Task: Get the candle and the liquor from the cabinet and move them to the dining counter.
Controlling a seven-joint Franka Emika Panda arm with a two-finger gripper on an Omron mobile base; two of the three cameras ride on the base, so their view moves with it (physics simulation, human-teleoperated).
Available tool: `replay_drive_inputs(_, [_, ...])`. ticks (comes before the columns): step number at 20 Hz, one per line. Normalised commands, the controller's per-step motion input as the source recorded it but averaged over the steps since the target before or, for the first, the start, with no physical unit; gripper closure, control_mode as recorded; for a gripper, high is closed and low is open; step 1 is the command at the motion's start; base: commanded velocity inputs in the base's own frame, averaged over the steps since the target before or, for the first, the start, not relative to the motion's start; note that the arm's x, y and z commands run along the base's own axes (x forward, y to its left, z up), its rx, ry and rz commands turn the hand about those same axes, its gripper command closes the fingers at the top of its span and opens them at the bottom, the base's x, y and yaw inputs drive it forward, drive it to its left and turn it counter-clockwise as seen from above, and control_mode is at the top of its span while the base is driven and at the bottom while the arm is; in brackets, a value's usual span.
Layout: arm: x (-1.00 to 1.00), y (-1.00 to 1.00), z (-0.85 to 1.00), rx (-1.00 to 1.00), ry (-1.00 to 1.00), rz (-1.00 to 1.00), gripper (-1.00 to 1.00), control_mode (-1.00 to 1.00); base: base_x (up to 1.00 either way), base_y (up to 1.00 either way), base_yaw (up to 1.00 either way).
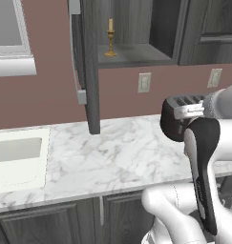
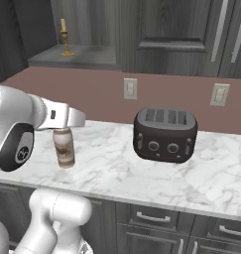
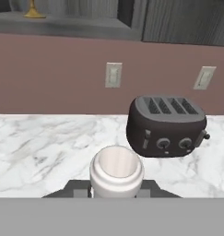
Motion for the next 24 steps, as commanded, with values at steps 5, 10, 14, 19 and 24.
replay_drive_inputs(5, [0.15,0.00,0.04,0.00,0.00,-0.18,1.00,-1.00,0.00,0.00,0.00])
replay_drive_inputs(10, [0.00,-0.01,0.00,0.00,0.00,-0.10,1.00,-1.00,0.00,0.00,0.00])
replay_drive_inputs(14, [0.00,-0.05,0.00,0.00,0.00,-0.01,1.00,-1.00,0.00,0.00,0.00])
replay_drive_inputs(19, [0.00,-0.12,0.00,0.01,0.01,0.00,1.00,-1.00,0.00,0.00,0.00])
replay_drive_inputs(24, [0.00,-0.07,0.00,0.01,0.00,0.00,1.00,-1.00,0.00,0.00,0.00])
